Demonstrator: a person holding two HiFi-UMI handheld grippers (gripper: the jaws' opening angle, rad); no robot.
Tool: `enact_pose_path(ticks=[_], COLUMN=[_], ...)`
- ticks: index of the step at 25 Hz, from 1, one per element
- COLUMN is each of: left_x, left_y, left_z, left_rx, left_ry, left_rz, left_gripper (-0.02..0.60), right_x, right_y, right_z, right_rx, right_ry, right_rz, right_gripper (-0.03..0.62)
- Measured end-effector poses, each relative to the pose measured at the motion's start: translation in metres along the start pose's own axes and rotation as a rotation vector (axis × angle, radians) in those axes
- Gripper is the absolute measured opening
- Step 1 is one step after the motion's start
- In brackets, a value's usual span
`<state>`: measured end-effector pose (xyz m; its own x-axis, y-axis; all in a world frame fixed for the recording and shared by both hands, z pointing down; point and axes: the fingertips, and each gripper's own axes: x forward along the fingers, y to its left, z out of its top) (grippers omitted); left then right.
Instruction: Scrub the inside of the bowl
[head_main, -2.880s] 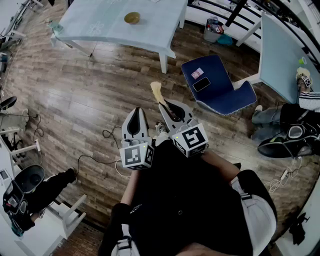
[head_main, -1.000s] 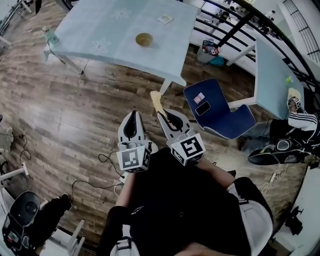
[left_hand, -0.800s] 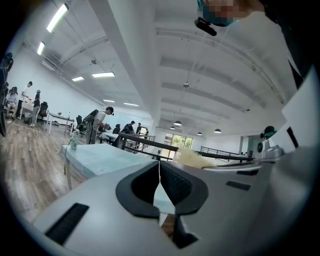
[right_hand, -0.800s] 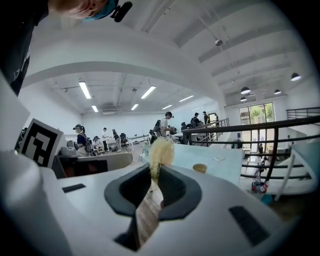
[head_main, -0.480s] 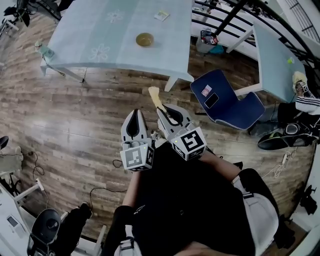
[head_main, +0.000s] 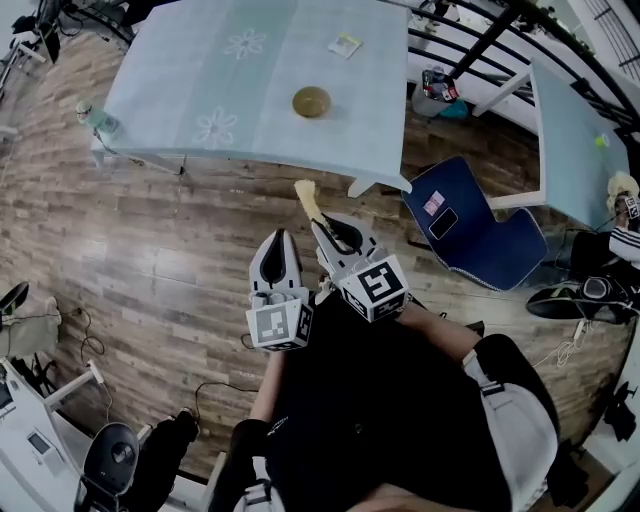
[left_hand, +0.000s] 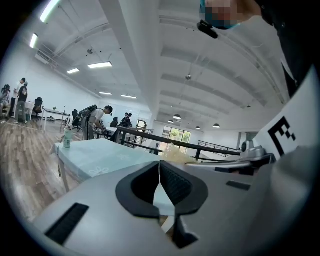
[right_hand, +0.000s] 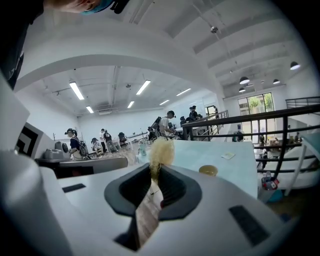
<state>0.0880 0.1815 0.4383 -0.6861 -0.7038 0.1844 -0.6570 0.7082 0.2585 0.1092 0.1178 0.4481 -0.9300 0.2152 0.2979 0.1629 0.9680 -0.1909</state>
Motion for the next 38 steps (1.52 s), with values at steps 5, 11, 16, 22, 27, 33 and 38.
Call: enact_pose_path(ticks=[5,11,16,22,27,33,38], left_x=[0.056,0.113,0.149,0.193,0.234,0.299,0.35], left_y=[0.012,0.015,0.021,0.018,0.022,0.043,0.063], left_z=[0.013,0.032,0.026,0.02,0.013,-0.005,-0.028], left_rx=[0.033,0.063,0.062,0.061,0.089,0.113,0.138], left_ry=[0.014,-0.003,0.033,0.093,0.15,0.266,0.367], left_rz=[-0.008,0.004,-0.005,-0.086,-0.158,-0.247,-0.322], left_gripper=[0.015,0.016,0.015,0.017,0.017,0.017,0.017], right_x=[0.039,0.068,0.075,0.07,0.069,0.08,0.092], right_y=[-0.04,-0.095,-0.12,-0.156,-0.19,-0.221,-0.237], right_z=[0.023,0.051,0.06,0.067,0.064,0.07,0.073], right_rx=[0.026,0.038,0.043,0.065,0.112,0.143,0.195], right_ry=[-0.022,-0.065,-0.061,-0.069,-0.077,-0.06,-0.05], right_rz=[-0.004,-0.027,-0.063,-0.182,-0.329,-0.5,-0.638], right_gripper=[0.046,0.046,0.046,0.046,0.046,0.046,0.046])
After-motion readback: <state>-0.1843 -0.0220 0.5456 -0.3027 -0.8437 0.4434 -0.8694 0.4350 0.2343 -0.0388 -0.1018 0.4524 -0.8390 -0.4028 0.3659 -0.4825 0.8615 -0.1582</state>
